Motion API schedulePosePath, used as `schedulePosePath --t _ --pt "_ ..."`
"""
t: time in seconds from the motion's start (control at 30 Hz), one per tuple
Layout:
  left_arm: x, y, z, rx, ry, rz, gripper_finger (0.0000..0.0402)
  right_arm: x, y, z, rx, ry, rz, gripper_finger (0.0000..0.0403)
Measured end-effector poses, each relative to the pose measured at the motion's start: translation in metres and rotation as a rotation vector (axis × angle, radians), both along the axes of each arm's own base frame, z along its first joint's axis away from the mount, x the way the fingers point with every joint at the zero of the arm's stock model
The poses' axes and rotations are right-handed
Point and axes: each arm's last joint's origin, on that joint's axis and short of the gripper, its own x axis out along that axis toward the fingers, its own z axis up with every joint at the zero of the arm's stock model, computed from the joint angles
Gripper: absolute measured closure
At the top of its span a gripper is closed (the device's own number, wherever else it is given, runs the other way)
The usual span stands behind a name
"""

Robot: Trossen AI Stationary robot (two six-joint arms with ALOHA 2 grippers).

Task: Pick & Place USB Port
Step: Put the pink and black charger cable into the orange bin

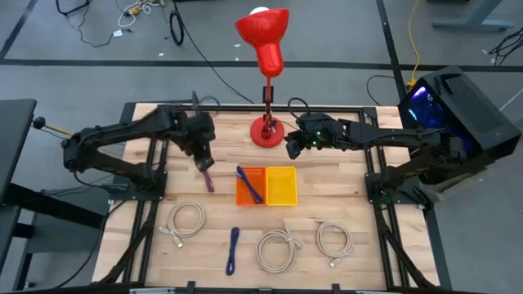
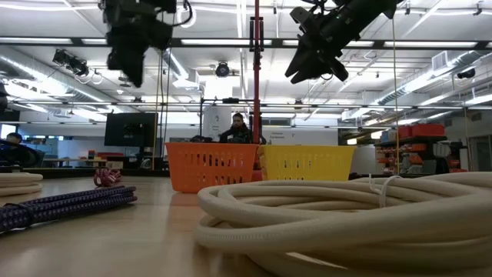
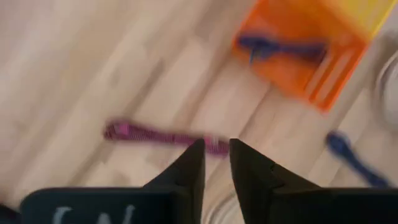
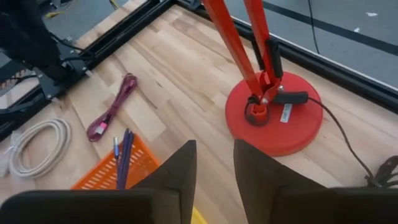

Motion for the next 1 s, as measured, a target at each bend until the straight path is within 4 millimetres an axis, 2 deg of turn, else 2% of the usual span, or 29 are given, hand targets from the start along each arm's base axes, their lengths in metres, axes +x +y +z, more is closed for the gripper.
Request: schedulePosePath --t 0.2,0.4,0.53,0.7,1.0 --pt "-0.012 -0.019 -0.052 -0.072 0.195 0.021 0.0260 0.000 0.001 0.000 0.005 0.002 0.022 0.0293" --pt "-0.018 -0.024 -0.086 -0.170 0.218 0.086 0.0235 0.001 0.001 0.001 -0.007 -0.009 0.029 0.0293" --pt "-0.012 -0.021 -0.093 -0.196 0.135 0.163 0.0234 0.001 0.001 0.002 -0.012 -0.016 0.032 0.0293" --pt "-0.003 -0.007 -0.090 -0.223 0.005 0.427 0.0236 0.002 0.001 0.002 -0.014 -0.014 0.034 0.0293" --pt "-0.014 -0.001 -0.093 -0.205 0.100 0.731 0.0237 0.002 0.001 0.002 -0.030 -0.007 0.045 0.0293"
